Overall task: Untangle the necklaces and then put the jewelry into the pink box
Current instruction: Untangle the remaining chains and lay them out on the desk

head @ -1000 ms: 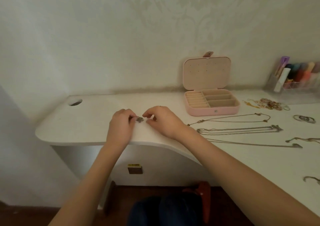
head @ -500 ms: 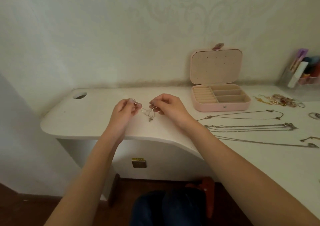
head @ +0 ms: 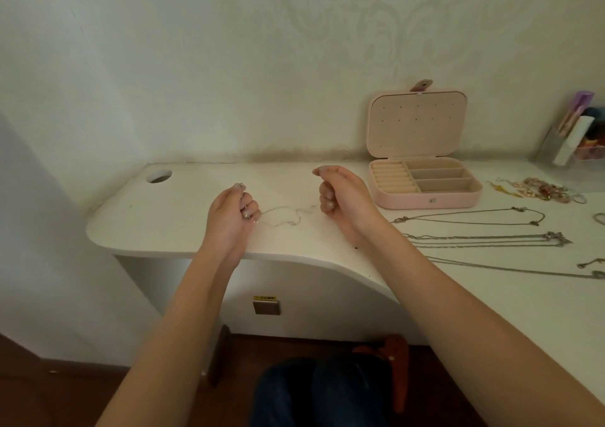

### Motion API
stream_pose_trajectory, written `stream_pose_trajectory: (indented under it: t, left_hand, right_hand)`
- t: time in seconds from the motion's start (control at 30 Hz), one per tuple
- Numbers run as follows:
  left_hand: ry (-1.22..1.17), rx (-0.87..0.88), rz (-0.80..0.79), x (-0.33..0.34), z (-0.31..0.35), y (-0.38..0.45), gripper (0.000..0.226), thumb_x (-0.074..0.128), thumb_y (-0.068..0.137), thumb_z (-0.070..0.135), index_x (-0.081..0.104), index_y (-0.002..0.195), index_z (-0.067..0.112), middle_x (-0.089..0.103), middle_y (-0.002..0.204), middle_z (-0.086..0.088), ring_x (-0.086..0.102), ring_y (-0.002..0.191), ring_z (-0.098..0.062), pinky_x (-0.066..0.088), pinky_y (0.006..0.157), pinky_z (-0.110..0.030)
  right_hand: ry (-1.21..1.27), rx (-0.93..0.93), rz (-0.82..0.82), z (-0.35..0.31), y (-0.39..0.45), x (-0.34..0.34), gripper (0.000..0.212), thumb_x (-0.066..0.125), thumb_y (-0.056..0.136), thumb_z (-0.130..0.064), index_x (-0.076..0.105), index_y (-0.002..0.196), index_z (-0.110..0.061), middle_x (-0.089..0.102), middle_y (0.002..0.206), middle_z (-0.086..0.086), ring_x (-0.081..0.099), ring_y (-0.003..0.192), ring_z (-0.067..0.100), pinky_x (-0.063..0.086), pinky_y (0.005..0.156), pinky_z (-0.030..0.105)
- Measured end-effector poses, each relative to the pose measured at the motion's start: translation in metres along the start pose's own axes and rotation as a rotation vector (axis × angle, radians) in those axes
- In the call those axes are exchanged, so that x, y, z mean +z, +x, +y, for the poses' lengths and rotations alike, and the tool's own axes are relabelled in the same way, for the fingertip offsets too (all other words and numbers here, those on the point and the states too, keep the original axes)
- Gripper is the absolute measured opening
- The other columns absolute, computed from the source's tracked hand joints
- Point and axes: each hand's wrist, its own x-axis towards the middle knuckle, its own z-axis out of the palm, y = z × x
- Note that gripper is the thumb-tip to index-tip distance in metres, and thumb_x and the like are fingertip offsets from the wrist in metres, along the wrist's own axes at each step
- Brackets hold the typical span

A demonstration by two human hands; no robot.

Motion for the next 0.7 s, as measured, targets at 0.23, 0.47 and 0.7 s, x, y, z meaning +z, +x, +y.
stream_pose_trajectory:
  t: [0.23,0.47,0.7]
  left_hand:
    - [0.293,0.071,-0.058,0.007,0.001,-0.012,0.019,0.042,0.102,0.018,0.051,0.084,0.016,0.058,0.063,0.008,0.039,0.046,-0.005,0.025,0.046,-0.022]
    - [0.413,0.118,-0.272,0.006,0.006,-0.019,0.013,0.051,0.095,0.005,0.057,0.091,0.015,0.068,0.086,0.004,0.046,0.057,-0.007,0.036,0.056,-0.018]
    - [0.293,0.111,-0.325,0.0,0.005,-0.016,0.017,0.059,0.088,0.003,0.059,0.096,0.017,0.072,0.099,0.003,0.046,0.061,-0.006,0.035,0.052,-0.014]
  right_hand:
    - [-0.416,-0.218,-0.096,0.009,-0.004,0.008,0.007,0.067,0.087,-0.024,0.069,0.09,-0.018,0.057,0.068,-0.007,0.048,0.057,0.005,0.038,0.055,0.015]
    - [-0.547,-0.175,-0.307,0.011,-0.007,0.009,0.012,0.065,0.089,-0.017,0.063,0.076,-0.016,0.059,0.07,-0.001,0.051,0.061,0.002,0.038,0.058,0.01]
    - [-0.09,0.099,-0.334,0.0,-0.01,0.012,0.014,0.044,0.099,-0.018,0.045,0.085,-0.014,0.066,0.078,0.007,0.064,0.072,0.019,0.047,0.072,0.026]
